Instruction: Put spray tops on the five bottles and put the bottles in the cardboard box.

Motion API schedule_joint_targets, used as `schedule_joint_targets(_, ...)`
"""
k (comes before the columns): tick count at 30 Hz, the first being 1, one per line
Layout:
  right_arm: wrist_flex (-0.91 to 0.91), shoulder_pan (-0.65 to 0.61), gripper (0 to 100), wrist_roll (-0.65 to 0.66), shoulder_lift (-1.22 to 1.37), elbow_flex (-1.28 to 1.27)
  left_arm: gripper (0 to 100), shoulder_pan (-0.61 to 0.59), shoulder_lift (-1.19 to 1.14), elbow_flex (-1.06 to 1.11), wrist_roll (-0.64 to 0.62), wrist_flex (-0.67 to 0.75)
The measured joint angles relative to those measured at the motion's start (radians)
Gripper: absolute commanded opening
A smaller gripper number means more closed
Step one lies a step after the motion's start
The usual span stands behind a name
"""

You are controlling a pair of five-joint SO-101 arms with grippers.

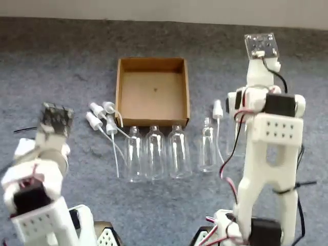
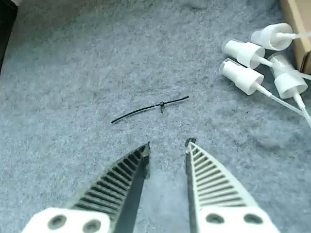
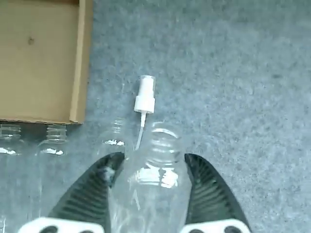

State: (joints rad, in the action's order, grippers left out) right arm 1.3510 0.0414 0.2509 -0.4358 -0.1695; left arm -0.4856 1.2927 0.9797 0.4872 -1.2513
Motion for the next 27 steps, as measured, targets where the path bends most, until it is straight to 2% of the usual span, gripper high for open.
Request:
schedule_joint_targets(4,-0.126,-0.011,0.5,0.0,-0.199,-0.262,13,-0.003,-0.408,-0.293,-0.092,0.0)
schedule_joint_targets(8,-0.157,-0.028,0.5,0.0,-0.345,-0.476,13,0.014,-0.792,-0.572,-0.178,-0.048)
schedule_joint_targets(13,-0.161,-0.029,0.5,0.0,-0.454,-0.548,13,0.115,-1.162,-0.827,-0.275,-0.132)
schedule_joint_targets(21,-0.163,-0.031,0.5,0.0,-0.506,-0.552,13,0.146,-1.51,-1.022,-0.657,-0.109)
schedule_joint_targets(27,-0.163,-0.032,0.5,0.0,-0.506,-0.552,13,0.164,-1.623,-1.033,-0.756,-0.074)
